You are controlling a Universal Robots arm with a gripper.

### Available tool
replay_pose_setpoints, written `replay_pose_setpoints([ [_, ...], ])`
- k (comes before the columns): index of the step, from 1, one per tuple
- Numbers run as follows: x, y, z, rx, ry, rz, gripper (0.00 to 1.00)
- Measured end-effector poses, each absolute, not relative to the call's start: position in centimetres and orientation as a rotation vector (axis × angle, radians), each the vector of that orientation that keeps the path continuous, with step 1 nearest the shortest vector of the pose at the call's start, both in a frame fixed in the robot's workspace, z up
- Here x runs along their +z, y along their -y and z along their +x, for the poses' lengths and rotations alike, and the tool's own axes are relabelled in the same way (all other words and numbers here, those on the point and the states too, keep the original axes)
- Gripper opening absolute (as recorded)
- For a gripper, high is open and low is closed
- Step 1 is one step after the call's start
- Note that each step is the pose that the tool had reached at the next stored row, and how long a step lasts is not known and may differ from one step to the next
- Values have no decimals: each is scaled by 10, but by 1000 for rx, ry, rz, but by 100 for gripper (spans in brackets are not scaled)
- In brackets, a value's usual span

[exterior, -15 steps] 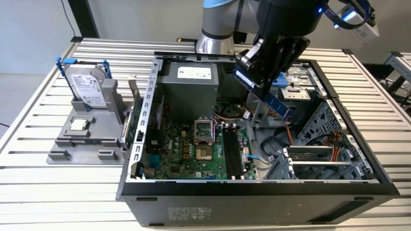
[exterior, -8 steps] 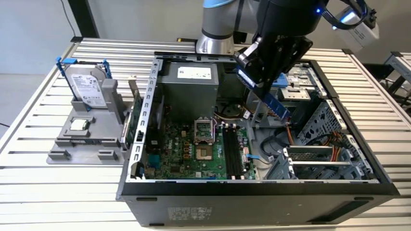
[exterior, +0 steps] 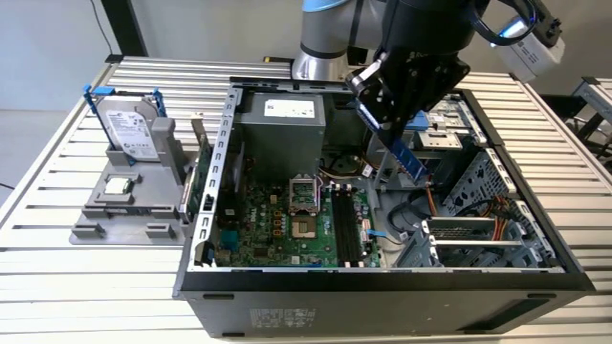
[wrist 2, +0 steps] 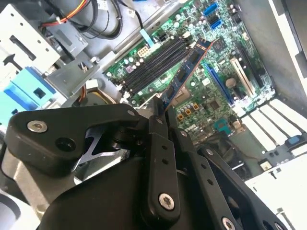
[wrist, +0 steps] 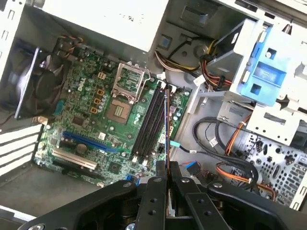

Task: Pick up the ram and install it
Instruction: 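Insert the ram into the slot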

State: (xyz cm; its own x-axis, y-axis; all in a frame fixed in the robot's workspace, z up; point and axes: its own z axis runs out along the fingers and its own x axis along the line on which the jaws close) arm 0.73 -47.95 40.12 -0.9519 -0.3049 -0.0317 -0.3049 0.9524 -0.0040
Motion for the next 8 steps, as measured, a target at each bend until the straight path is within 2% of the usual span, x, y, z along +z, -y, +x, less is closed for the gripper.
replay_pose_setpoints([
  [8, 401, 479, 7, -2, -3098, -265, 0],
])
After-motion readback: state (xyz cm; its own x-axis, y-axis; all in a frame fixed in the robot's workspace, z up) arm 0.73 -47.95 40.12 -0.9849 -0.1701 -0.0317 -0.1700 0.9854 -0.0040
